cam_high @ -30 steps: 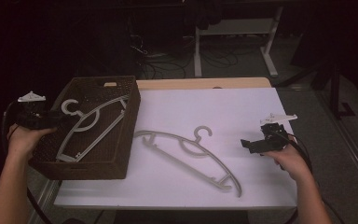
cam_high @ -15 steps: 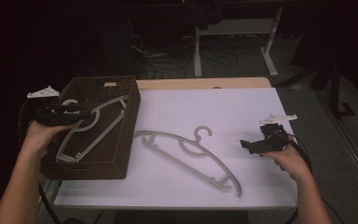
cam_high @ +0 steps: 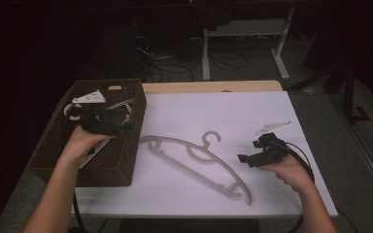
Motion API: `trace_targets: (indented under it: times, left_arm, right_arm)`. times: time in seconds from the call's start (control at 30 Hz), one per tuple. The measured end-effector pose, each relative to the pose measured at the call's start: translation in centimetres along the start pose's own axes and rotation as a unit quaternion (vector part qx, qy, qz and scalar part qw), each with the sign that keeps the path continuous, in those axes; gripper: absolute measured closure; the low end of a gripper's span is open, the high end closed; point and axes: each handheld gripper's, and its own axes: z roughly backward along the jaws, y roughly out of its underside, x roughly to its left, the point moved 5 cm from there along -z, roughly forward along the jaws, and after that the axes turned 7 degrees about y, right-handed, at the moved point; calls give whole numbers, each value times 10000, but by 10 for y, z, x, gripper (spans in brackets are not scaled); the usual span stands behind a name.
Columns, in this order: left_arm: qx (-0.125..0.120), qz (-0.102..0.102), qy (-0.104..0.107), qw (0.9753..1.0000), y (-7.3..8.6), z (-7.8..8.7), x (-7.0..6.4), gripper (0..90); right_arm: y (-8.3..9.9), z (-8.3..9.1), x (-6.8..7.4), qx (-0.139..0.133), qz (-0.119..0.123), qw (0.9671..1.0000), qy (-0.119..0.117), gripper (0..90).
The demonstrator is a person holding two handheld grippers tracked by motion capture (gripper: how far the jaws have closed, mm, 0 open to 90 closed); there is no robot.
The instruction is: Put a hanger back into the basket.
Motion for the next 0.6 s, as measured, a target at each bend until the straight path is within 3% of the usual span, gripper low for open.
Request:
trace_targets:
  times: [0.07, 0.1, 0.13, 0.17, 0.23, 0.37, 0.47, 0.6]
  left_arm:
    - [6, -73, 127, 9999, -2, -13, -10, 159]
    - [6, -73, 127, 9999, -2, -13, -10, 155]
    - [2, -125, 263, 9996, -4, -23, -18, 155]
    - [-5, -144, 308, 9994, -5, -28, -22, 152]
    - [-16, -190, 411, 9990, -6, -36, -29, 152]
    - [81, -275, 532, 9982, -5, -48, -39, 152]
    - [148, -291, 602, 9977, -1, -55, -44, 149]
    - [233, -295, 684, 9970, 2, -64, -48, 146]
  right_arm:
    - [-1, -2, 10, 101, 59, 9999, -106, 291]
    - [-1, -2, 10, 101, 59, 9999, -106, 291]
    - [-1, -4, 15, 137, 100, 9998, -122, 334]
    - [-1, -6, 23, 204, 137, 9995, -206, 453]
    - [0, -7, 32, 251, 172, 9990, -323, 594]
    - [6, -12, 47, 464, 327, 9971, -502, 794]
    - [14, -17, 53, 630, 400, 9955, -586, 885]
    - [20, -23, 60, 868, 479, 9925, -723, 893]
